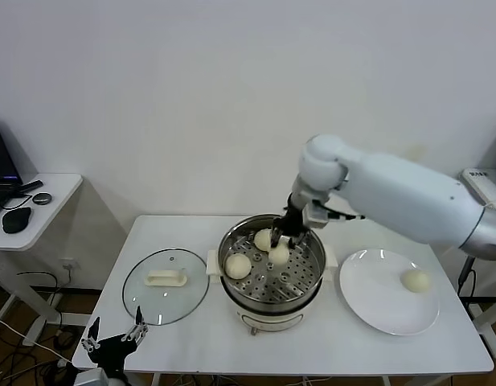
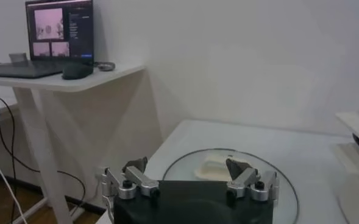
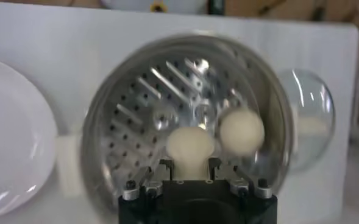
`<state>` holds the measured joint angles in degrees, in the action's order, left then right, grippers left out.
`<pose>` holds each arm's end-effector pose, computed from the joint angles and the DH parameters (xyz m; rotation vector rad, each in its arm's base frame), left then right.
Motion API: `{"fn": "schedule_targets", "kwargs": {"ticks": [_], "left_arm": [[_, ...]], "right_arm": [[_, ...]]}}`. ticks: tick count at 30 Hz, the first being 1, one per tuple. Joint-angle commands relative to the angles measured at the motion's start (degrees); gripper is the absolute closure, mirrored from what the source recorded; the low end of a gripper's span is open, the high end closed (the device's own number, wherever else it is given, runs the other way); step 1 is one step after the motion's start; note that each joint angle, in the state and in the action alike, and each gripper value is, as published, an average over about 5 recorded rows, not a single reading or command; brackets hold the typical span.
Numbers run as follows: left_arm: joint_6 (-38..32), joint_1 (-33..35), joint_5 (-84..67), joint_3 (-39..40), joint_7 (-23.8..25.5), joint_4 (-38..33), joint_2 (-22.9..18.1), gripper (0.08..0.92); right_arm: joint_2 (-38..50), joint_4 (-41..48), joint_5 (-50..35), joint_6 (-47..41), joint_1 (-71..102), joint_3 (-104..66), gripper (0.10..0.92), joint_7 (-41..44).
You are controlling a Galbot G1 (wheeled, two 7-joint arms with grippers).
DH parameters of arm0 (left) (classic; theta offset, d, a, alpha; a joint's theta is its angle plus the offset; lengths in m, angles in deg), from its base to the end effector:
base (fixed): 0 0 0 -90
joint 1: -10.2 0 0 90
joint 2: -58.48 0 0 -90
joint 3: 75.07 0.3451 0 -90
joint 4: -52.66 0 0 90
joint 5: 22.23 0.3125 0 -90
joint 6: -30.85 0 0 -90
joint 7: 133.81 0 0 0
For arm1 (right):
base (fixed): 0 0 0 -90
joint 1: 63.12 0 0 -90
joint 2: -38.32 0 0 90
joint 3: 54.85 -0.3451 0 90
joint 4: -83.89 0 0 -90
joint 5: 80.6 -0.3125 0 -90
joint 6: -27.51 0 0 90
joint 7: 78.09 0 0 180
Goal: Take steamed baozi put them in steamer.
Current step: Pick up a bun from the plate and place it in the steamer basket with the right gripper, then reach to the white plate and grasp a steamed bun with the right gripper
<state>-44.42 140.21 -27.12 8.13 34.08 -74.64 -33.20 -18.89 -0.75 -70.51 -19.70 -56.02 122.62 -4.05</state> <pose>0.0884 0.0249 -0.2786 0.4524 -2.8009 0.0234 0.4810 0.0586 -0.0461 -2.0492 0.1242 -2.0989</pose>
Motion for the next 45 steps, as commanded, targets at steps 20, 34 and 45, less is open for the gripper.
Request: {"fn": "schedule_targets", "kwargs": {"ticks": [20,34,45], "left_arm": [[0.58,-0.96,-1.79,-1.13,0.24,-0.06,0.01,0.177],[0.98,-1.32,-2.02,-0.82,0.58,0.16,0.05,0.177],[1.31,-1.24,-1.95,-0.48,1.04,0.15,0.13,0.177]], "right_arm": [[-4.59,-2.30,2.84,-0.25,2.87,5.49,0.539,0.32],[1.64,0.09,-4.76,-5.27,-0.31,-1.93,0.209,1.66],[20.47,12.51,-18.10,-28.86,-1.58,-11.34,0.203,1.43]]}}
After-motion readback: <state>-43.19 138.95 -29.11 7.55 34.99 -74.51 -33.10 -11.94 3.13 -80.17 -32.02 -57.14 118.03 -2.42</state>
